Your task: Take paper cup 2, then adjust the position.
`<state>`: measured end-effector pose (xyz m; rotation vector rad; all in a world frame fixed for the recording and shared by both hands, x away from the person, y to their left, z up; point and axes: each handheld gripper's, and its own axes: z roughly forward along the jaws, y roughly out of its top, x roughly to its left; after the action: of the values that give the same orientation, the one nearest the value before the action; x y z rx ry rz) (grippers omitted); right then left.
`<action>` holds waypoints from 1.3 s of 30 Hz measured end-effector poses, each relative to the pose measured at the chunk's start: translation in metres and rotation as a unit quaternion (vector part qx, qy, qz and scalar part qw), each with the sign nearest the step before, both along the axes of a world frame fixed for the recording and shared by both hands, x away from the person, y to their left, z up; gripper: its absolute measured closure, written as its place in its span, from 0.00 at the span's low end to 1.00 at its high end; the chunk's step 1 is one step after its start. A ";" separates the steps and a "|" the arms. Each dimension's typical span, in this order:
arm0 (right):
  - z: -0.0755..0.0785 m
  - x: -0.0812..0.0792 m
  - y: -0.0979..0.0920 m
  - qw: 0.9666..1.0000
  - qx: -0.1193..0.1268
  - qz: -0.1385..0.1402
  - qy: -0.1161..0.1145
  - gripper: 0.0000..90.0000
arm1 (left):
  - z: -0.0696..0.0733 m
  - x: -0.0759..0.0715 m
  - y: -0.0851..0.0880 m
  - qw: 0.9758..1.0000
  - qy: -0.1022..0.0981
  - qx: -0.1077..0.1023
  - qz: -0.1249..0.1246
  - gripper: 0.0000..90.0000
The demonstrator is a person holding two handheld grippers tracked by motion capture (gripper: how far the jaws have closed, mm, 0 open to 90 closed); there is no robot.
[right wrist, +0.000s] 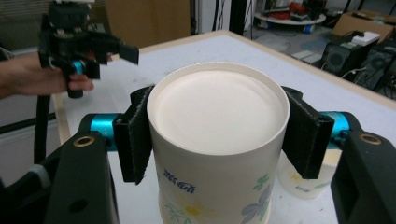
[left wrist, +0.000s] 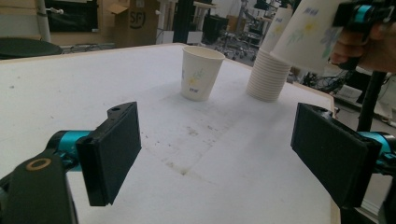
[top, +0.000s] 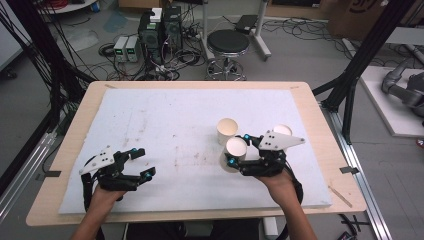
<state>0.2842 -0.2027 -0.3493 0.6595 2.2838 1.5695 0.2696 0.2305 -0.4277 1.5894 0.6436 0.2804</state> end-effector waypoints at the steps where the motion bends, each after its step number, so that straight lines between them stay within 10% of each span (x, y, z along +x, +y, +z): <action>1: -0.004 0.001 0.002 1.000 -0.003 0.000 0.001 0.39 | 0.000 0.000 0.000 1.000 0.000 0.000 -0.001 0.17; 39: -0.021 0.012 0.030 0.999 0.000 0.045 0.012 0.39 | -0.007 0.005 -0.009 0.999 -0.016 0.002 -0.039 0.13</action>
<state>0.2964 -0.1732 -0.3699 0.5869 2.3606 1.6096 0.2744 0.2214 -0.4348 1.6074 0.5545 0.2496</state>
